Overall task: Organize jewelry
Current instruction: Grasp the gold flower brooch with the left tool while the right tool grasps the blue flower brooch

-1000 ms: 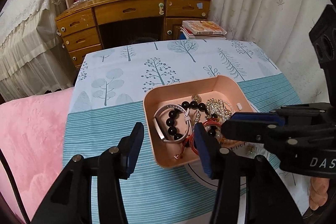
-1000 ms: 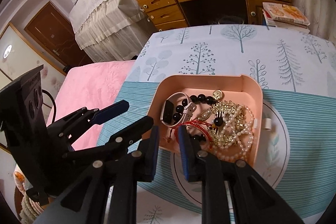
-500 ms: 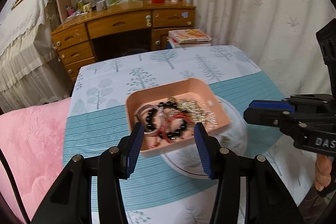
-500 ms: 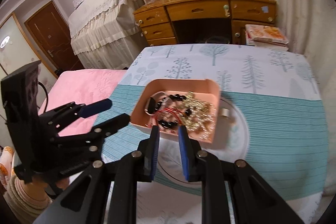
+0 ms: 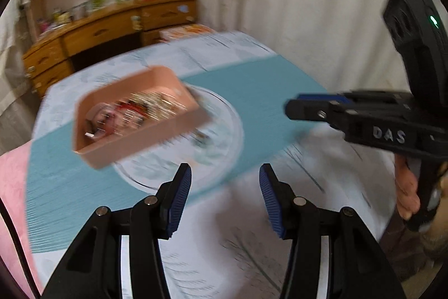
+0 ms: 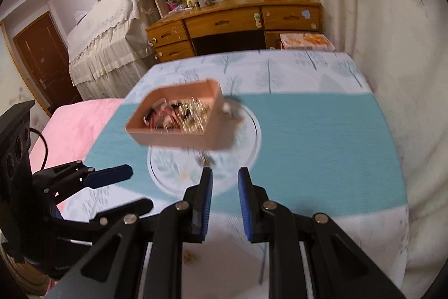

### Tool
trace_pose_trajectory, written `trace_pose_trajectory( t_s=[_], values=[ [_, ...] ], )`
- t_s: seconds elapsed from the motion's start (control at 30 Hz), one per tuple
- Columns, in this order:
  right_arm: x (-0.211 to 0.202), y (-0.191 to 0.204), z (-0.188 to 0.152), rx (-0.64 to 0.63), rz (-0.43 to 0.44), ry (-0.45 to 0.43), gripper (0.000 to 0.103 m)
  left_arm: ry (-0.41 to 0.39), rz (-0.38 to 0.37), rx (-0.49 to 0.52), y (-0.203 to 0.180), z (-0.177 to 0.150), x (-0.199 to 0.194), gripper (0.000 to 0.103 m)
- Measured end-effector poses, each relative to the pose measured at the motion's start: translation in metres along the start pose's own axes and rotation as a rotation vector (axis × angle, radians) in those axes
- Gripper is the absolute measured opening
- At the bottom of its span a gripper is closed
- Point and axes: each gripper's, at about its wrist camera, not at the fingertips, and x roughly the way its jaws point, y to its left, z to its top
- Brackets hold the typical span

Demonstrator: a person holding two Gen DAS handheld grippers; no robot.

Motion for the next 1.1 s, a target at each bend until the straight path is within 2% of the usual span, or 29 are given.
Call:
trace_pose_trajectory(
  t_s=[0.13,0.3,0.5,0.63,0.73,0.8,0.97,1.03,1.1],
  values=[
    [0.005,-0.007,-0.029,-0.001,0.016,0.031,0.019,0.01,-0.064,0.126,-0.021,-0.026,0.009,0.051],
    [0.006,-0.016,-0.051,0.011,0.018,0.031,0.019,0.052,-0.119,0.231,-0.033,-0.042,0.015,0.051],
    [0.016,-0.028,-0.068,0.057,0.036,0.058,0.019,0.084,-0.099,0.306,-0.041,-0.049,0.027,0.051],
    [0.018,-0.027,-0.075,0.052,0.039,0.065,0.019,0.104,-0.079,0.323,-0.038,-0.047,0.04,0.05],
    [0.019,-0.026,-0.075,0.052,0.044,0.065,0.019,0.101,-0.075,0.32,-0.037,-0.045,0.044,0.044],
    [0.021,-0.027,-0.075,0.053,0.042,0.069,0.019,0.096,-0.093,0.303,-0.035,-0.043,0.047,0.036],
    [0.027,-0.027,-0.072,0.054,0.042,0.084,0.019,0.078,-0.108,0.275,-0.032,-0.042,0.048,0.033],
    [0.028,-0.027,-0.07,0.049,0.041,0.088,0.019,0.07,-0.112,0.268,-0.032,-0.042,0.049,0.028],
    [0.03,-0.024,-0.067,0.04,0.037,0.09,0.019,0.066,-0.118,0.254,-0.031,-0.041,0.049,0.017]
  ],
)
